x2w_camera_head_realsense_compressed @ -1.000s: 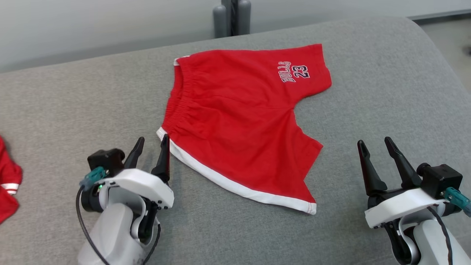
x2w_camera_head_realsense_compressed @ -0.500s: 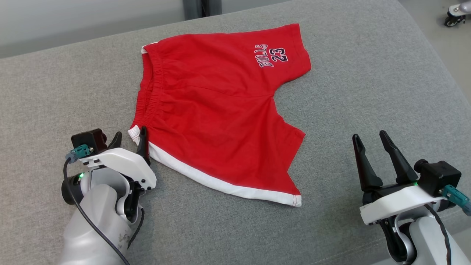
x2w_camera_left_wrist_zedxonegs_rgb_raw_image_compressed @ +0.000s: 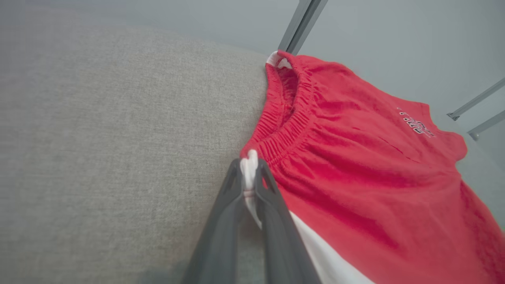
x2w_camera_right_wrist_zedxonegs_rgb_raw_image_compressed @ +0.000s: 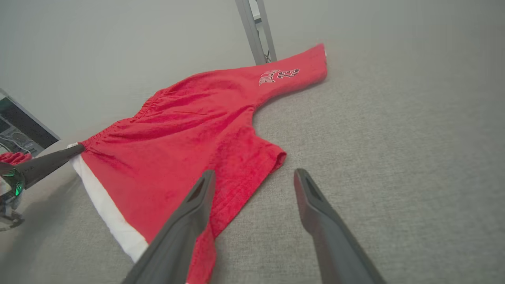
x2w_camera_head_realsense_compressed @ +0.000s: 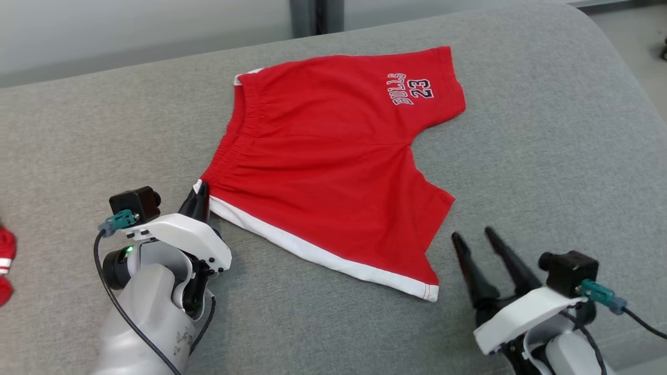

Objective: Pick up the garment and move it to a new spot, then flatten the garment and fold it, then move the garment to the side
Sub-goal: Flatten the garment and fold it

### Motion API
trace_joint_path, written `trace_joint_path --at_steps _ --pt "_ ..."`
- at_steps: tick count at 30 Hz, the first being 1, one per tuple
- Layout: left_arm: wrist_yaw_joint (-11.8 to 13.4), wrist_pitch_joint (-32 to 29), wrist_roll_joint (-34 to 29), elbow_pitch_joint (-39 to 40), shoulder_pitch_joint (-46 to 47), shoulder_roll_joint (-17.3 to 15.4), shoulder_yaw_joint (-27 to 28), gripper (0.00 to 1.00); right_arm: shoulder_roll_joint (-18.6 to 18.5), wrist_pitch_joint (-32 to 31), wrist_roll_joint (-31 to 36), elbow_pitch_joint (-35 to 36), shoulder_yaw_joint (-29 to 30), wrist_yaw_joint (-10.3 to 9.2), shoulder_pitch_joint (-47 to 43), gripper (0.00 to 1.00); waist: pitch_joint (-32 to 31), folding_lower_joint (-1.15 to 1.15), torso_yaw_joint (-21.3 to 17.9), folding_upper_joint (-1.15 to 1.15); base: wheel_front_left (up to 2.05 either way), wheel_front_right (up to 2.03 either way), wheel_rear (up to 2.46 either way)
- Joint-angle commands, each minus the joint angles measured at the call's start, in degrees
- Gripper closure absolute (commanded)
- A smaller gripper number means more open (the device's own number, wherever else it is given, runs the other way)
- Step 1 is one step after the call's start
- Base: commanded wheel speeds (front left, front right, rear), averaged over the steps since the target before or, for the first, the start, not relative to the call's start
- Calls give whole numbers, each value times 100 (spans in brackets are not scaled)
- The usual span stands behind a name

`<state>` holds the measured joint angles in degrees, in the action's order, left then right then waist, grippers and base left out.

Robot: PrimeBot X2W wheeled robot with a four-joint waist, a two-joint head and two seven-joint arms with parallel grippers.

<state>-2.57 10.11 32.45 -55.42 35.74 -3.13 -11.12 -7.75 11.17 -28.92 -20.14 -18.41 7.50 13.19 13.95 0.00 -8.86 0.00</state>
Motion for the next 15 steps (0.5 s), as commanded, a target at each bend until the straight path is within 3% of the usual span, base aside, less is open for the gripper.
trace_joint_path --at_steps 1,15 --pt "-45 49 33 8 0 -29 -46 100 -39 -137 -279 12 -109 -2 -101 0 -40 0 95 0 0 0 0" --pt "-42 234 334 252 -166 7 -516 100 -239 -1157 -1622 9 -808 -2 -464 0 -97 0 493 0 0 0 0"
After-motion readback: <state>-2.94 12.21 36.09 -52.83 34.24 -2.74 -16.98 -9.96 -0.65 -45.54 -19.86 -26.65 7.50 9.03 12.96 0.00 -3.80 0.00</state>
